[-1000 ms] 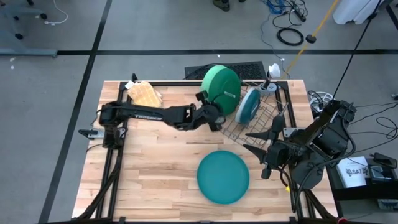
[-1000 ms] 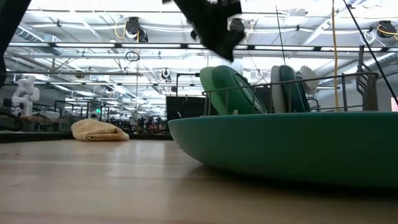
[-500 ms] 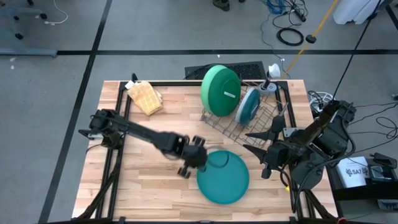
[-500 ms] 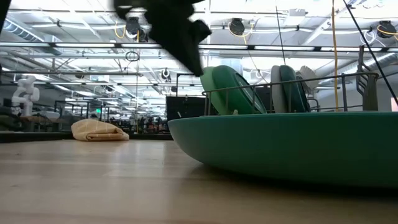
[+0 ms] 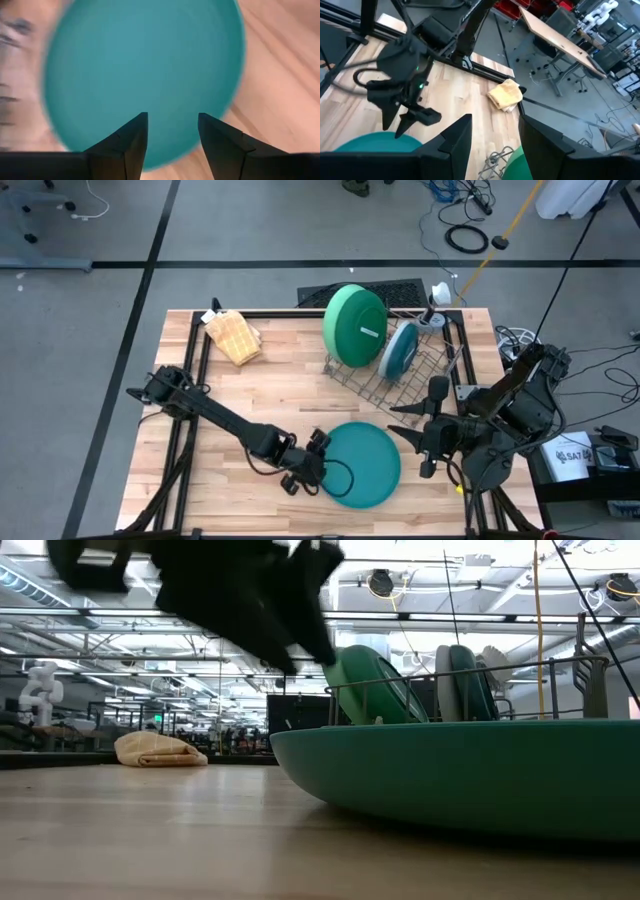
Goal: Sort dishes
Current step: Put the blue plate in the dish rack, then return to Home Position
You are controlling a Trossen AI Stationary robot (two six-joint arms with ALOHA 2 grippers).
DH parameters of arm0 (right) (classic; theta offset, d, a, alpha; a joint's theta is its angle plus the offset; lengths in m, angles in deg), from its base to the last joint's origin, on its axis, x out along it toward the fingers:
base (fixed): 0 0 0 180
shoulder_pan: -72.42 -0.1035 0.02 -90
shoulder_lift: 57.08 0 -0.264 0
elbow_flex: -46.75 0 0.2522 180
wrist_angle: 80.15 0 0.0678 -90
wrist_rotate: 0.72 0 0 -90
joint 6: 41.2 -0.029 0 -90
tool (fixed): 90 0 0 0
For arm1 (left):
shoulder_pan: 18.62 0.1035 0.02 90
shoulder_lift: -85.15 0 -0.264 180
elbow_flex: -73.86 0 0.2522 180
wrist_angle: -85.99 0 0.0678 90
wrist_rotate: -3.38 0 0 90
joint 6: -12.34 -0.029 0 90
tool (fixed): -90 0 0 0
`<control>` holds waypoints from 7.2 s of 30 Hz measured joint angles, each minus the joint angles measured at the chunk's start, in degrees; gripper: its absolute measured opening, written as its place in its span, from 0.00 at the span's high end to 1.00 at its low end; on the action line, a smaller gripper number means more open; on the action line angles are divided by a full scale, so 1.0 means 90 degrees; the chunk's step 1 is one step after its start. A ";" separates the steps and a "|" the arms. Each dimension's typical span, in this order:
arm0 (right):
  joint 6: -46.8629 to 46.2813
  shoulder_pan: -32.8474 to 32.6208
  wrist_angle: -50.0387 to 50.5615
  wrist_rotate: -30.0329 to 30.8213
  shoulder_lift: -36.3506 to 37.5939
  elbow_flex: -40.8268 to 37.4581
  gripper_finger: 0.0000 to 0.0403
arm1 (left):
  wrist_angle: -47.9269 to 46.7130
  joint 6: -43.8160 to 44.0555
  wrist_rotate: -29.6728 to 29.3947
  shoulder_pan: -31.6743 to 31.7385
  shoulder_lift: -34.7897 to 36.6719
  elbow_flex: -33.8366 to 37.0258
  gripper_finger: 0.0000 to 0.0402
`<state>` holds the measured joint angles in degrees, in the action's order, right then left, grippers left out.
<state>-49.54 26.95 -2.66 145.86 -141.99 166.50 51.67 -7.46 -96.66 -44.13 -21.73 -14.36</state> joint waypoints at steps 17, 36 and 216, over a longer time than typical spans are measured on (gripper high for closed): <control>-0.0338 0.0049 0.0130 -0.0279 -0.0036 0.0000 0.61 | 0.0750 -0.0893 -0.0408 -0.0453 -0.1275 -0.0009 0.54; -0.0333 0.0104 0.0138 -0.0271 -0.0033 0.0000 0.61 | -0.0255 0.0264 0.0305 -0.0415 -0.0900 -0.0864 0.96; 0.0080 0.0466 -0.0038 -0.0282 -0.0046 -0.0084 0.61 | 0.3664 0.2243 -0.0396 0.3682 0.1611 0.0109 0.30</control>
<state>-48.82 31.14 -3.00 143.33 -142.40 165.74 84.65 12.73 -100.23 -10.98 -7.23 -13.38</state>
